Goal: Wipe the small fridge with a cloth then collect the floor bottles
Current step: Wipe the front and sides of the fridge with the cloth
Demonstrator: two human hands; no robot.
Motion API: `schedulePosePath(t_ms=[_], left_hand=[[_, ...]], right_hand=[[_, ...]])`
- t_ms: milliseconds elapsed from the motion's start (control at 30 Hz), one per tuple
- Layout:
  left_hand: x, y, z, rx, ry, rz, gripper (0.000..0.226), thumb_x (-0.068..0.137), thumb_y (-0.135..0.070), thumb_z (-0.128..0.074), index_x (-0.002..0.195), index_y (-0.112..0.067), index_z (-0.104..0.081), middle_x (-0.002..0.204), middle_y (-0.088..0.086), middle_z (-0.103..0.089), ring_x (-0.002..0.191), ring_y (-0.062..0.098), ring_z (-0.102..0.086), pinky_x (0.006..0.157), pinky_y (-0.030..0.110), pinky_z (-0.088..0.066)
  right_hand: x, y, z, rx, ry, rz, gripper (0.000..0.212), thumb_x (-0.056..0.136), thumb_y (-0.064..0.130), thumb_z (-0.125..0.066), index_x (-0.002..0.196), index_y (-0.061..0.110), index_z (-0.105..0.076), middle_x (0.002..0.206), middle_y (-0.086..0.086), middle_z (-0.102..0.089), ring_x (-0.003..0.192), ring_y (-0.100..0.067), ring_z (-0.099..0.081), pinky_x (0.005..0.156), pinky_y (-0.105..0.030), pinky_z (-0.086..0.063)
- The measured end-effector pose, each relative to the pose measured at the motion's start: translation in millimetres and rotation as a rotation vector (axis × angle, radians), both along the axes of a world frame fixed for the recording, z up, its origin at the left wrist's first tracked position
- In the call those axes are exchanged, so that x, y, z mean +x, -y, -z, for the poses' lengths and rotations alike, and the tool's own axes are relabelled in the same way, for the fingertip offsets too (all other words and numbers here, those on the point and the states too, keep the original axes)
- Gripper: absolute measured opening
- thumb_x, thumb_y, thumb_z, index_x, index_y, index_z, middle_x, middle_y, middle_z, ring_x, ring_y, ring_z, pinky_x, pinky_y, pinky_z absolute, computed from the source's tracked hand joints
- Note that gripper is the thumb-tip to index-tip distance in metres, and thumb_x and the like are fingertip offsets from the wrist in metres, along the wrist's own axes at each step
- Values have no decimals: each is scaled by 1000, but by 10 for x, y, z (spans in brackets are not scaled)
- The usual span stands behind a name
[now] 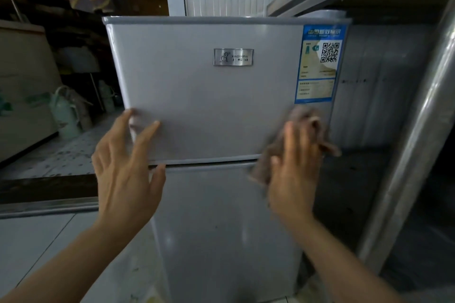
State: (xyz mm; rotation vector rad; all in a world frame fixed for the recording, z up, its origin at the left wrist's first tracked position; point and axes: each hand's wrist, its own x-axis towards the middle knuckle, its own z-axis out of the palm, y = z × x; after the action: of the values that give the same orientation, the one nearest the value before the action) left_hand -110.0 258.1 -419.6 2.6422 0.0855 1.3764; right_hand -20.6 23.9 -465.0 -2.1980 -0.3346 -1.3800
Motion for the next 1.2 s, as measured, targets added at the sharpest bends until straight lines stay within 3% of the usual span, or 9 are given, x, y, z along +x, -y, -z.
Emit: schedulePosePath(t_ms=[200, 400, 467, 533, 633, 700, 900, 1000, 1200], left_hand=[[12, 43, 201, -199, -11, 80, 82, 76, -4, -70, 144, -11, -25, 142, 20, -29, 124, 36, -32, 104, 44, -30], [56, 10, 263, -183, 43, 107, 86, 72, -3, -74, 144, -12, -26, 138, 18, -32, 116, 35, -37, 98, 41, -35], [63, -37, 288, -182, 39, 131, 86, 72, -4, -75, 143, -12, -27, 139, 17, -31, 118, 32, -36, 99, 37, -34], [55, -95, 330, -194, 19, 153, 87, 72, -5, -74, 143, -14, -25, 138, 15, -31, 120, 29, -37, 100, 36, -36], [13, -181, 420, -265, -20, 146, 88, 74, -8, -73, 144, -20, -22, 133, 8, -34, 116, 21, -44, 88, 34, -44], [-8, -216, 490, -318, -48, 121, 84, 76, -12, -72, 142, -25, -22, 130, 3, -40, 110, 17, -48, 82, 36, -47], [17, -180, 583, -354, -41, 99, 79, 79, -12, -69, 144, -19, -24, 124, 5, -51, 107, 18, -52, 91, 34, -43], [27, -193, 588, -347, -35, 107, 79, 79, -12, -69, 143, -20, -24, 122, 4, -52, 105, 17, -52, 89, 31, -43], [41, -253, 579, -387, -27, 160, 80, 77, -10, -72, 141, -26, -26, 116, 1, -55, 100, 9, -51, 88, 28, -45]], right_hand=[[155, 418, -13, 438, -132, -66, 58, 99, 8, -36, 152, 10, -10, 158, -13, -12, 145, -19, -13, 117, -24, -10], [-101, -261, 265, 202, 28, -52, 60, 90, -8, -43, 145, -8, -19, 155, -24, -12, 144, -38, -10, 119, -43, -11], [-191, -438, 363, 51, 74, -169, 55, 94, -5, -42, 145, -3, -24, 153, -18, -26, 142, -30, -24, 116, -40, -23], [-222, -383, 307, 94, 131, -289, 53, 95, 0, -50, 144, 6, -33, 145, -4, -45, 133, -13, -41, 108, -28, -36], [-159, 77, 201, 5, 176, -187, 66, 80, -4, -65, 138, -1, -33, 143, -18, -33, 137, -28, -29, 117, -33, -21], [-64, 409, 138, 69, 107, -96, 66, 73, -1, -71, 131, -2, -40, 133, -27, -33, 128, -36, -33, 114, -36, -23], [-140, 137, 159, 164, 123, -71, 39, 76, -17, -58, 114, -10, -56, 117, -34, -42, 113, -42, -44, 106, -43, -36], [-187, -281, 213, 96, 160, -161, 33, 78, -14, -59, 111, -8, -59, 117, -32, -45, 113, -35, -42, 106, -33, -31], [-303, -974, 181, 2, 240, -278, 19, 92, 5, -54, 104, 0, -68, 113, -23, -59, 105, -29, -46, 95, -40, -39]])
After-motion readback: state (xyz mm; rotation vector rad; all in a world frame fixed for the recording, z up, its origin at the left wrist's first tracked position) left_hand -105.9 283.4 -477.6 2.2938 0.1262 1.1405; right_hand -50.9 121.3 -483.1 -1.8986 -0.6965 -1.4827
